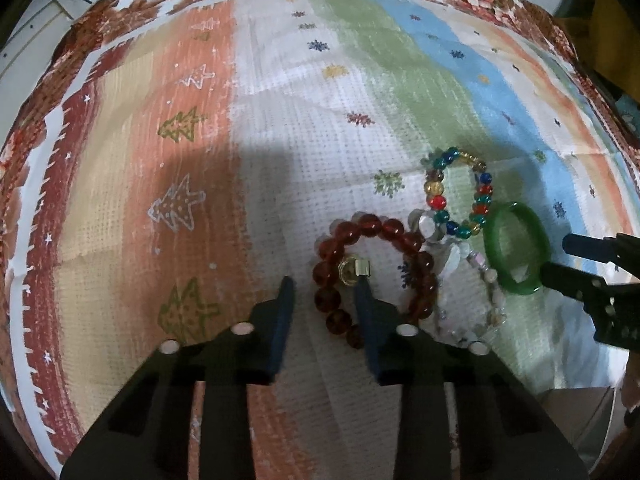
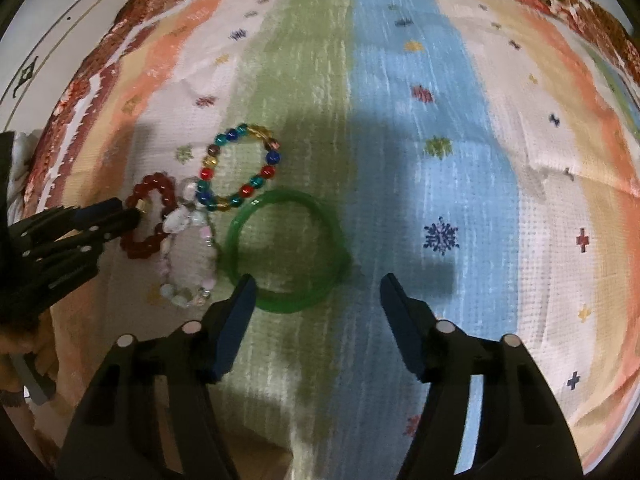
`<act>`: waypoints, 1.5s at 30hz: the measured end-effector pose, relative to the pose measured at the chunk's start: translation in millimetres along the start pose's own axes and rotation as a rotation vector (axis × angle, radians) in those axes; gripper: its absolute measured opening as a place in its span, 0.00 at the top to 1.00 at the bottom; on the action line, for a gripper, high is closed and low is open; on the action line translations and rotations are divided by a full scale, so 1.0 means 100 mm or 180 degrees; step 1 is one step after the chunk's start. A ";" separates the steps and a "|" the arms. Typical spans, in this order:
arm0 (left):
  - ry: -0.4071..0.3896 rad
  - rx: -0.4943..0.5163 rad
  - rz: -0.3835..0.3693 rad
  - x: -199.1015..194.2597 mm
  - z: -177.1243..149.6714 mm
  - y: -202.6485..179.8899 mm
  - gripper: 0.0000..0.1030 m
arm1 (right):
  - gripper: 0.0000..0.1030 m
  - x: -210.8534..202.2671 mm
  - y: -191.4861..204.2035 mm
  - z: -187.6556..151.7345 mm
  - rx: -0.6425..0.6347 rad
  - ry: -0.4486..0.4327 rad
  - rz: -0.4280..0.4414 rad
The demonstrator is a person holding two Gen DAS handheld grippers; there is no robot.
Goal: Organize jewelry
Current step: 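Grasp the red bead bracelet with the left tool and lift it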
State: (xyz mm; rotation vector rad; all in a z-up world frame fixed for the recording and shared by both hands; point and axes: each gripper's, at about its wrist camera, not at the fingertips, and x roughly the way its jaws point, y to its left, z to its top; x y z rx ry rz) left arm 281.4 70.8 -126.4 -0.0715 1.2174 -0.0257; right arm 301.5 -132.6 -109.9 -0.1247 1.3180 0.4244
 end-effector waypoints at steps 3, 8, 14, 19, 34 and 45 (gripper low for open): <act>-0.0006 0.0046 0.0010 0.02 -0.02 0.01 0.80 | 0.45 0.05 -0.02 -0.02 0.0004 0.0046 0.0011; -0.0026 -0.0035 -0.0053 0.01 -0.02 0.08 0.87 | 0.63 0.05 -0.06 -0.02 0.0008 0.0017 -0.0002; -0.0092 -0.0085 -0.0127 -0.11 0.00 0.10 0.87 | 0.80 0.04 -0.06 -0.03 -0.0006 0.0035 0.0043; -0.0159 -0.0086 -0.0182 -0.21 0.02 0.06 0.87 | 0.86 0.02 -0.07 -0.03 -0.0012 0.0037 0.0043; -0.0277 -0.0030 -0.0195 -0.40 0.00 0.05 0.87 | 0.89 -0.24 0.05 -0.03 -0.0137 -0.0164 0.0025; -0.0358 -0.0077 -0.0142 -0.54 -0.05 0.09 0.87 | 0.97 -0.46 0.15 -0.07 -0.0188 -0.0319 0.0052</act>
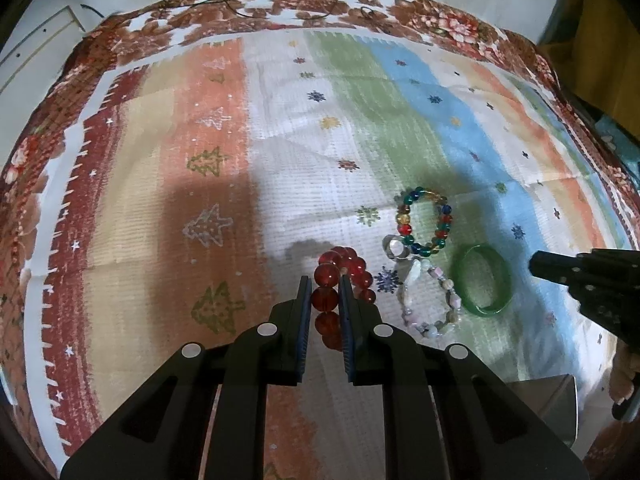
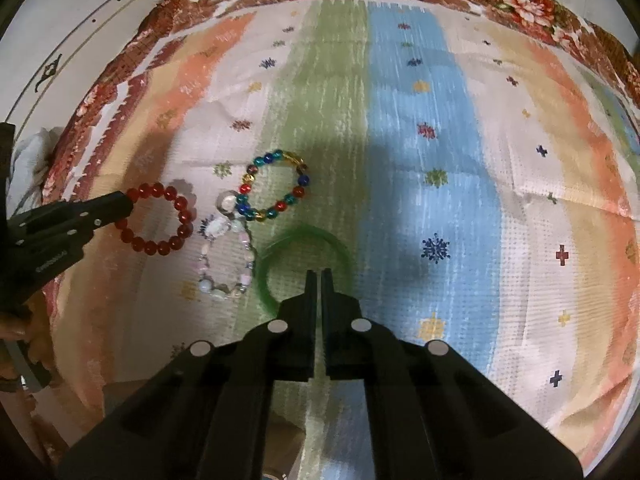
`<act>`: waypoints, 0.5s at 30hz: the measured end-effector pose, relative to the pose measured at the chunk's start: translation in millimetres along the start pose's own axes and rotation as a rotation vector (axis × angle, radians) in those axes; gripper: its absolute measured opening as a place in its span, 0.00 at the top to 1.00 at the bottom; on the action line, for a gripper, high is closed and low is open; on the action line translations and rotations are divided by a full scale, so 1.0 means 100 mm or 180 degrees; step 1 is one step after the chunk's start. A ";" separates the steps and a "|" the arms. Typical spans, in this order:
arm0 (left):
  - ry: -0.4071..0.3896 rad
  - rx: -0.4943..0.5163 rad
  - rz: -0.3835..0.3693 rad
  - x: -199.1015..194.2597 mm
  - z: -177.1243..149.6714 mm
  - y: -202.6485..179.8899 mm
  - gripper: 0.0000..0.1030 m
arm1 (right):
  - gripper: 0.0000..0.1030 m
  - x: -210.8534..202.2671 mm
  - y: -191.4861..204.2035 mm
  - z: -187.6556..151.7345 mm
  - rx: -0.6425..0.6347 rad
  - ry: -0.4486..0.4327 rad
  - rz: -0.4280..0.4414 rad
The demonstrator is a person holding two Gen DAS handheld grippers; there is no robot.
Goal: Organize jewelry
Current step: 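Grasp the green jade bangle with right tool while left tool holds red bracelet up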
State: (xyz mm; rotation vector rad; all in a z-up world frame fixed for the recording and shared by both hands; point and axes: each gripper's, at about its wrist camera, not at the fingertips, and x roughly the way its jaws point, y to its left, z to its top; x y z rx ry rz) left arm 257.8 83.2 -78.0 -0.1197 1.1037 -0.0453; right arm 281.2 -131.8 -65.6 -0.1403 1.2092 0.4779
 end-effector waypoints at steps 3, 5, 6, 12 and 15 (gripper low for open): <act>-0.0006 -0.0040 0.0013 -0.02 -0.02 0.04 0.87 | 0.97 -0.06 0.02 -0.02 -0.0016 -0.0040 0.0014; -0.0023 -0.0045 0.0011 -0.05 -0.03 0.05 0.87 | 0.97 -0.10 0.04 -0.04 -0.0018 -0.0054 0.0036; -0.0039 -0.0048 0.0005 -0.08 -0.04 0.04 0.87 | 0.97 -0.12 0.04 -0.04 -0.0017 -0.0061 0.0043; -0.0096 -0.0031 -0.0032 -0.18 -0.07 -0.02 0.87 | 0.97 -0.15 0.02 -0.07 0.0020 -0.0069 0.0072; -0.0108 -0.0018 -0.0040 -0.21 -0.09 -0.04 0.87 | 0.97 -0.12 0.01 -0.09 0.0041 -0.0037 0.0082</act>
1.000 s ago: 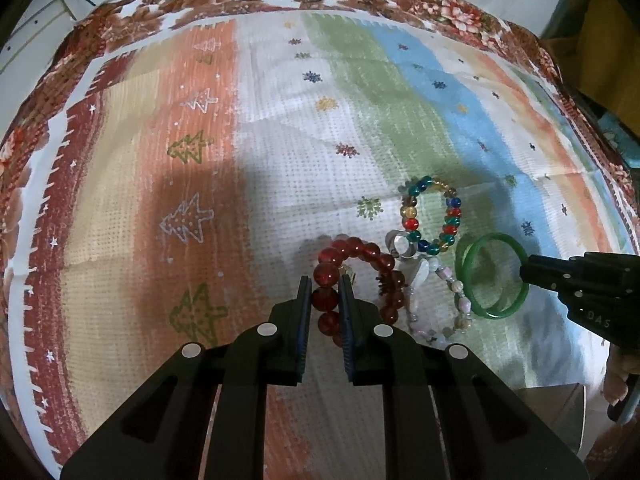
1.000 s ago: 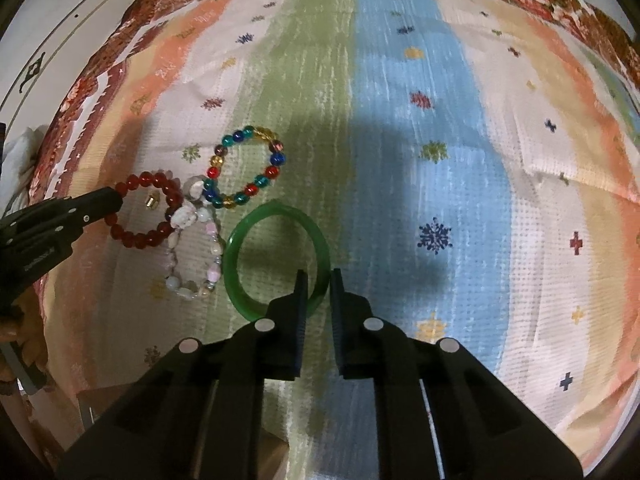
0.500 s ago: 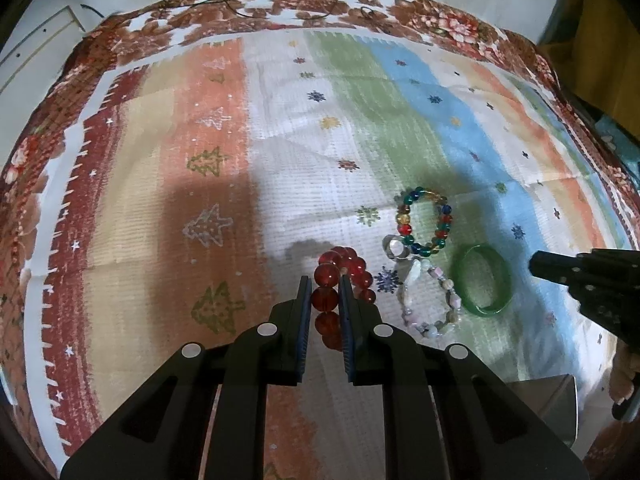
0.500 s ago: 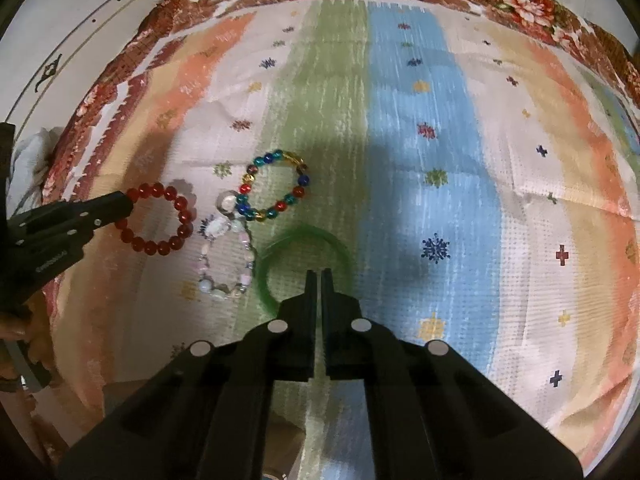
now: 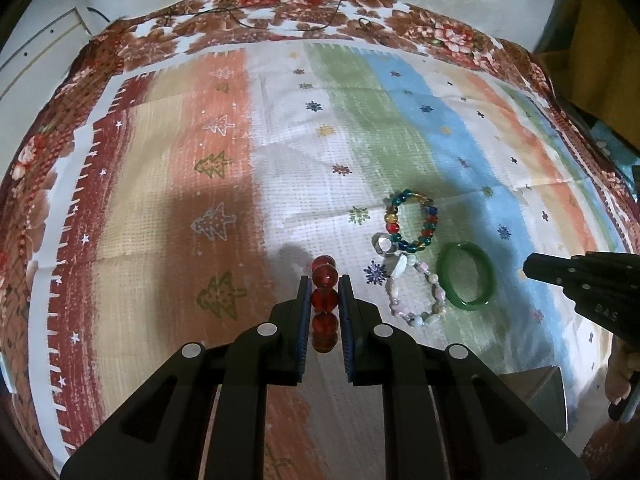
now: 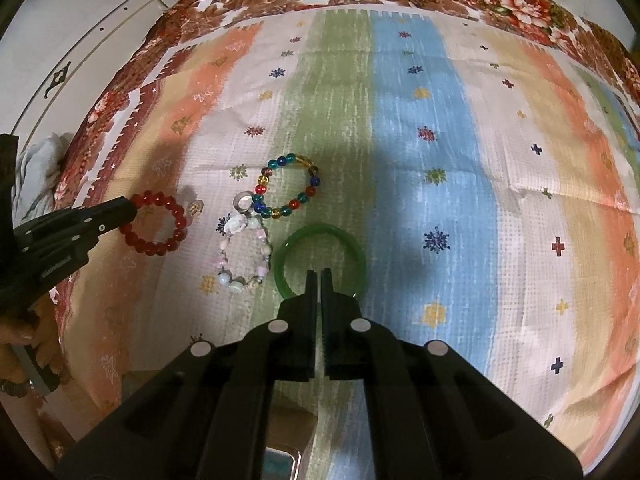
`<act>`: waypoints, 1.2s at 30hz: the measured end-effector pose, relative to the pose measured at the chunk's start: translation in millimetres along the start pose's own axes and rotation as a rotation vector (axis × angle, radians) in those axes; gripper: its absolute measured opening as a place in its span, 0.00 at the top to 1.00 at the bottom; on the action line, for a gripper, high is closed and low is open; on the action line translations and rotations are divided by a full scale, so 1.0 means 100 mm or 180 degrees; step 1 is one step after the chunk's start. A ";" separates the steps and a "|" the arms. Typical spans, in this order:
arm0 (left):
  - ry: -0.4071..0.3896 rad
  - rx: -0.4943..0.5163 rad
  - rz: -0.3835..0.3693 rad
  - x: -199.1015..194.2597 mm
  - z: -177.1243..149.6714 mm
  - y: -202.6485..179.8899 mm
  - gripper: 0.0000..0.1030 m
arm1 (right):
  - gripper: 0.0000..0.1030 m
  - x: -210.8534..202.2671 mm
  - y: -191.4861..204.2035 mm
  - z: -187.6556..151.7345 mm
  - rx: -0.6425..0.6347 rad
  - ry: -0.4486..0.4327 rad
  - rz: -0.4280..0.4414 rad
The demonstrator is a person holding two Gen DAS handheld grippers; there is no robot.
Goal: Organize jewelry
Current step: 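Grasp the green jade bangle with right tool while left tool holds red bracelet up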
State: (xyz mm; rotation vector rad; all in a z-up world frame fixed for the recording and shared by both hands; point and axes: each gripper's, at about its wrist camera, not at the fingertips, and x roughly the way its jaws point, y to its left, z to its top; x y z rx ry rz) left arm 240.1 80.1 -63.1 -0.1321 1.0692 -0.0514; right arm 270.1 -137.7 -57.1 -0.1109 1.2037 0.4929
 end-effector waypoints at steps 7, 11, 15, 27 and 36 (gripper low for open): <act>-0.0041 0.0005 -0.0027 -0.06 0.00 -0.01 0.87 | 0.92 0.15 -0.06 0.00 0.0042 0.0159 -0.0037; -0.0060 0.0030 -0.0047 -0.09 0.01 -0.04 0.87 | 0.70 0.24 -0.08 0.00 0.0020 0.0248 -0.0079; -0.0078 0.0045 -0.0066 -0.12 0.02 -0.05 0.87 | 0.68 0.33 -0.08 -0.01 0.0011 0.0305 -0.0093; -0.0103 0.0095 -0.0109 -0.17 0.03 -0.09 0.87 | 0.67 0.60 -0.18 -0.01 0.0028 0.0468 -0.0220; -0.0104 0.0101 -0.0111 -0.18 0.03 -0.11 0.87 | 0.92 0.65 -0.28 -0.01 0.0100 0.0411 -0.0277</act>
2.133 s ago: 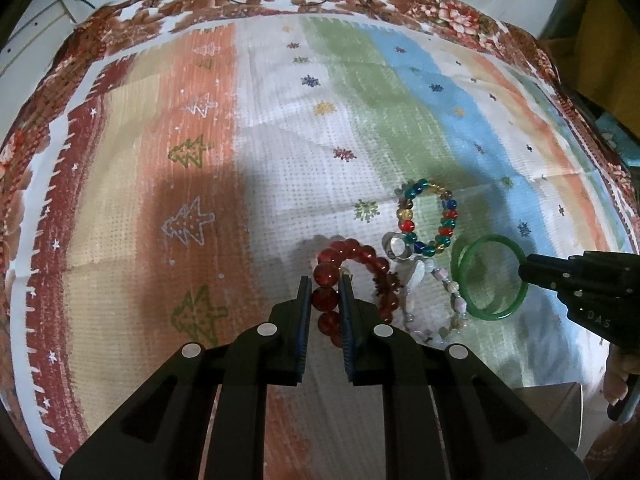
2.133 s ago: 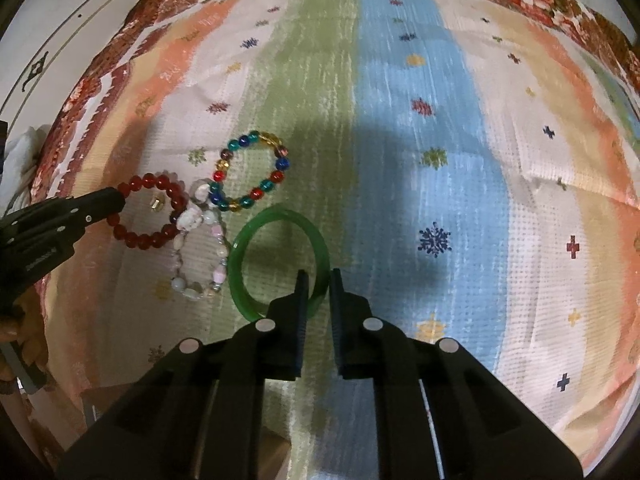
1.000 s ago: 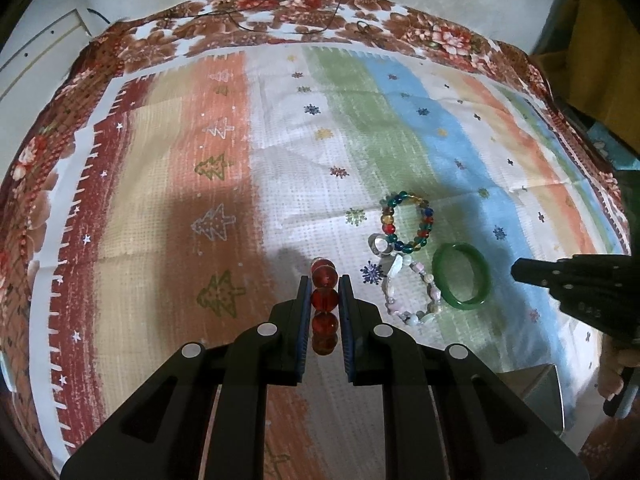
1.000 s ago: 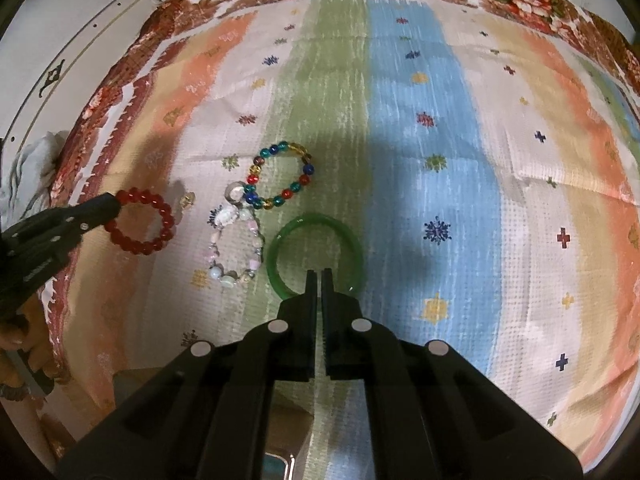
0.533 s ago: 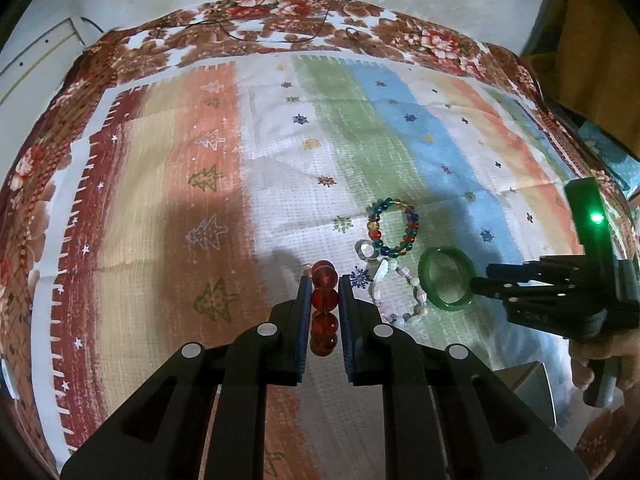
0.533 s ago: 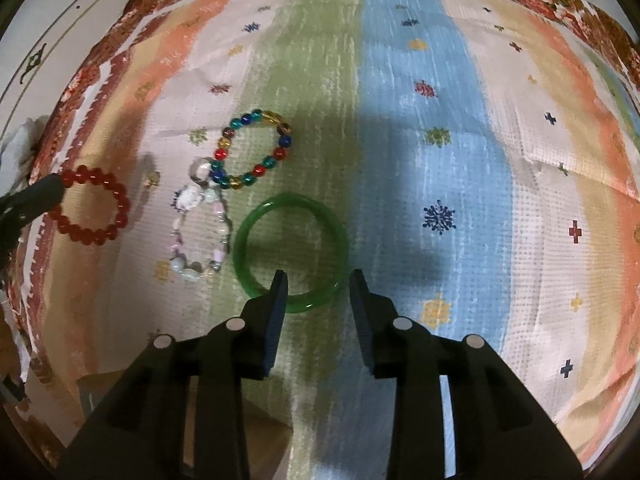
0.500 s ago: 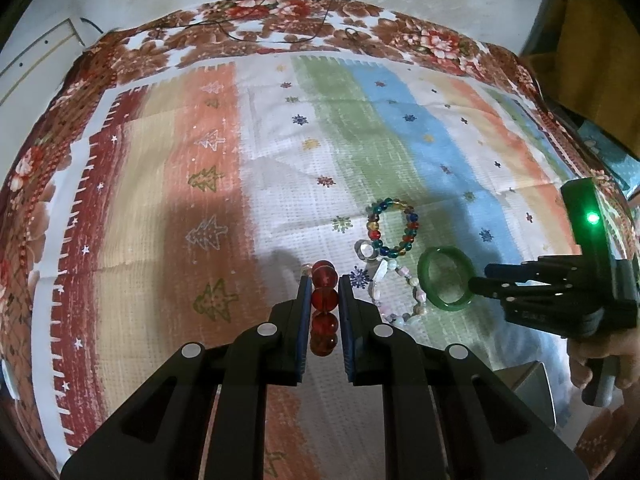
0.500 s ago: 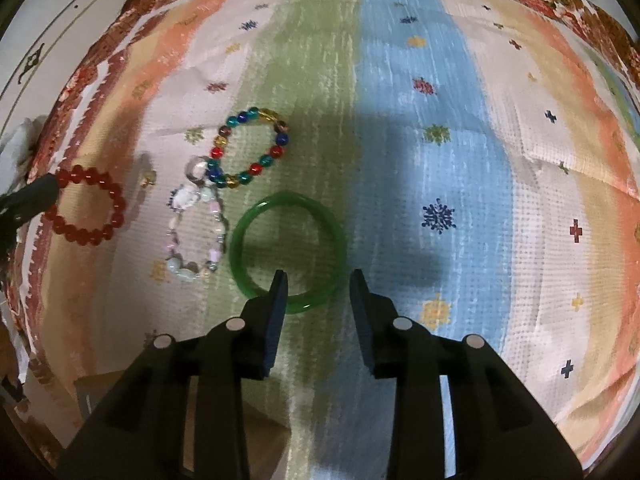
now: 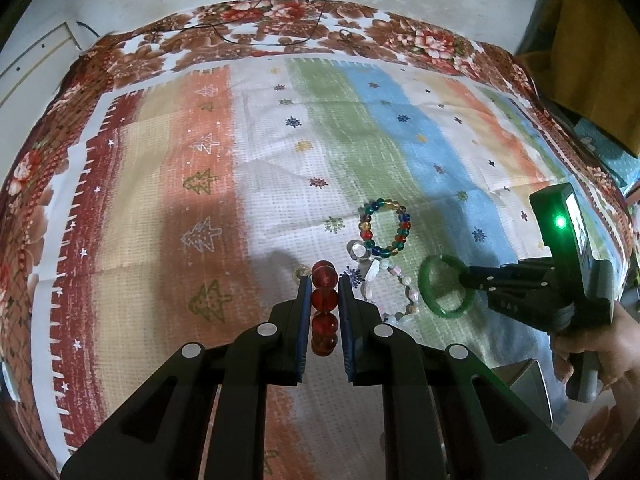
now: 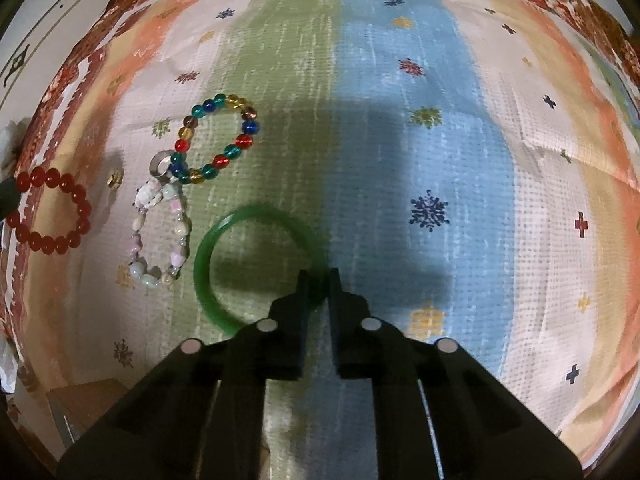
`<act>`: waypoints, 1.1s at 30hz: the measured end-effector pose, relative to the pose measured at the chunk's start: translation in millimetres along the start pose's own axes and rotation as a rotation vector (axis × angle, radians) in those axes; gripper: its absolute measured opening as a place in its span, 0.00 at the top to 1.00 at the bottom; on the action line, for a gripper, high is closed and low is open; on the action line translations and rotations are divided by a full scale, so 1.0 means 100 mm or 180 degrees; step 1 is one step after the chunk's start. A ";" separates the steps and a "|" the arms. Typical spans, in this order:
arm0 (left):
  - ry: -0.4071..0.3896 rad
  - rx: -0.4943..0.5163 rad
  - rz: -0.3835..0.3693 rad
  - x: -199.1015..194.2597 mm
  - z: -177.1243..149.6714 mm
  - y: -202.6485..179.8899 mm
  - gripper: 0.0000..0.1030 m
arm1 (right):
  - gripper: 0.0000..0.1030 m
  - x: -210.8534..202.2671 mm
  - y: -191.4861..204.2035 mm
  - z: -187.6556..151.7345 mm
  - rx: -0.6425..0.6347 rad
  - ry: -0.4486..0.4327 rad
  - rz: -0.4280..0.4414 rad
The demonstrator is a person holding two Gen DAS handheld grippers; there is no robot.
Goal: Organize jewelry
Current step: 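Grasp the green jade bangle with right tool while left tool holds red bracelet up, then carry the red bracelet in left tool while right tool carries green bangle to tin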
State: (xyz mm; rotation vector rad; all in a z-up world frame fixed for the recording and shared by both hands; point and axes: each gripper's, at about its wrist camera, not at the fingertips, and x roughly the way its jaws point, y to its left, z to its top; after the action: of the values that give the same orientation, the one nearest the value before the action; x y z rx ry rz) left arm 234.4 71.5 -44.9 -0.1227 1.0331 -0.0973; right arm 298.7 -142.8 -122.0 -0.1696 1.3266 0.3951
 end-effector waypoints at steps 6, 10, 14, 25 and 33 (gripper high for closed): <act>-0.0035 -0.0003 -0.0019 -0.06 -0.02 -0.05 0.87 | 0.92 -0.15 0.08 -0.04 -0.0138 -0.0109 -0.0070; -0.0064 -0.0013 -0.0036 -0.12 -0.04 -0.04 0.87 | 0.92 -0.30 0.14 -0.04 -0.0196 -0.0251 -0.0149; -0.0098 -0.0019 -0.0050 -0.19 -0.05 -0.04 0.87 | 0.92 -0.45 0.16 -0.06 -0.0208 -0.0358 -0.0150; -0.0173 -0.0012 -0.0099 -0.33 -0.11 -0.11 0.87 | 0.92 -0.83 0.18 -0.19 -0.0164 -0.0601 -0.0068; -0.0248 0.0008 -0.0138 -0.45 -0.14 -0.16 0.87 | 0.92 -1.06 0.21 -0.33 -0.0165 -0.0744 -0.0013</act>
State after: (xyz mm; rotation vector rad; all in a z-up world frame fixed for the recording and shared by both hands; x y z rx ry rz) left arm 198.8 61.1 -11.4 -0.1454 0.9528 -0.1322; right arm 241.1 -154.1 -25.6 -0.1642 1.0865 0.4326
